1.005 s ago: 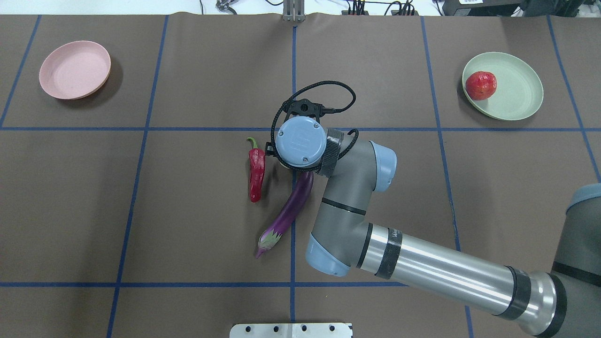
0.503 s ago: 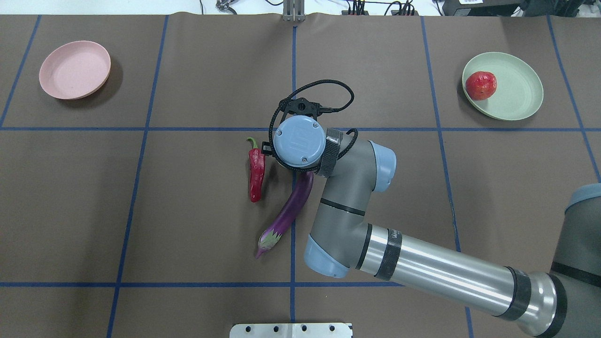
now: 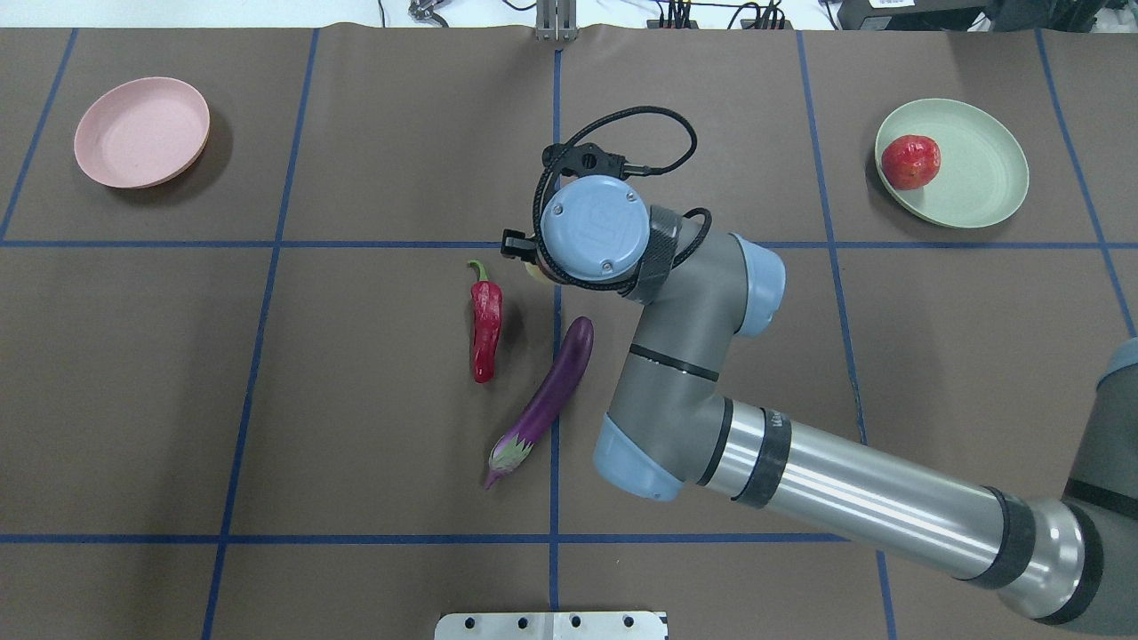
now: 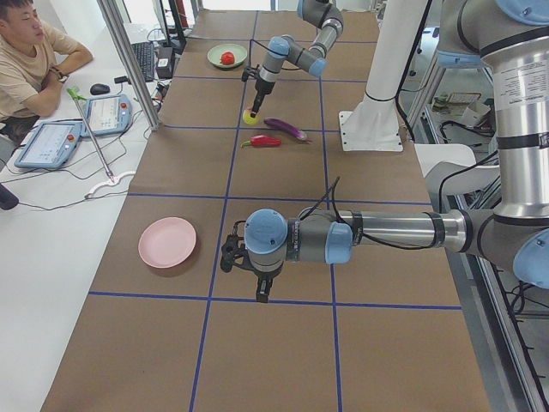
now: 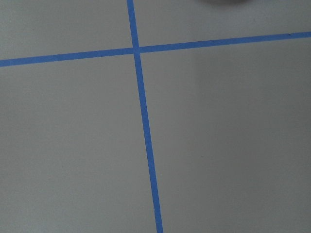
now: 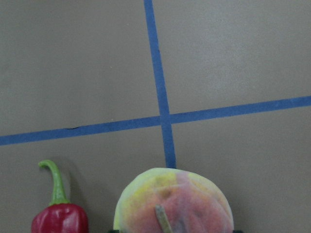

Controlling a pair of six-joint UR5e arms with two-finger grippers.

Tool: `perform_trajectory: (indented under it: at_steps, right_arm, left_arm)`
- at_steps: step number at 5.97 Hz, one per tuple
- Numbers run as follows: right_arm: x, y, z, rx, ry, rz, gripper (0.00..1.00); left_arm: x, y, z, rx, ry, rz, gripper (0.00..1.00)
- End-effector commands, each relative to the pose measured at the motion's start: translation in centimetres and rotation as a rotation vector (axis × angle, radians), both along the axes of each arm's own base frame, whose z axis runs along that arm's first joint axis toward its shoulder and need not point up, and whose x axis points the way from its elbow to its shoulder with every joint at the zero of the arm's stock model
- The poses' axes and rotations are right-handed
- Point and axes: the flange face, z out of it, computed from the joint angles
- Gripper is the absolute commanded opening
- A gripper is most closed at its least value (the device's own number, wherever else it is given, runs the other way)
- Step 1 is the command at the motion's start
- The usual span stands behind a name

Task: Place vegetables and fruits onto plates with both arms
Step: 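Lower and close the right gripper on the peach, then carry the peach to the green plate beside the pomegranate, release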

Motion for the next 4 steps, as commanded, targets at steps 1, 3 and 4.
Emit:
perform_trajectory:
  at_steps: [1, 3, 4]
  right_arm:
    - [7.7, -6.8, 4.4, 0.035, 0.080, 0.015, 0.00]
    - [22.4, -14.5, 12.7, 0.030, 0.126, -0.162, 0.00]
    - [29.6, -16.3, 17.9, 0.055, 0.165, -0.240, 0.00]
  left_arm:
    - [0.0, 0.0, 0.0, 0.001, 0.000, 0.000, 1.00]
    - [0.0, 0.0, -0.2, 0.008, 0.000, 0.000, 1.00]
    - [0.1, -0.1, -0.3, 0.017, 0.001, 0.002, 1.00]
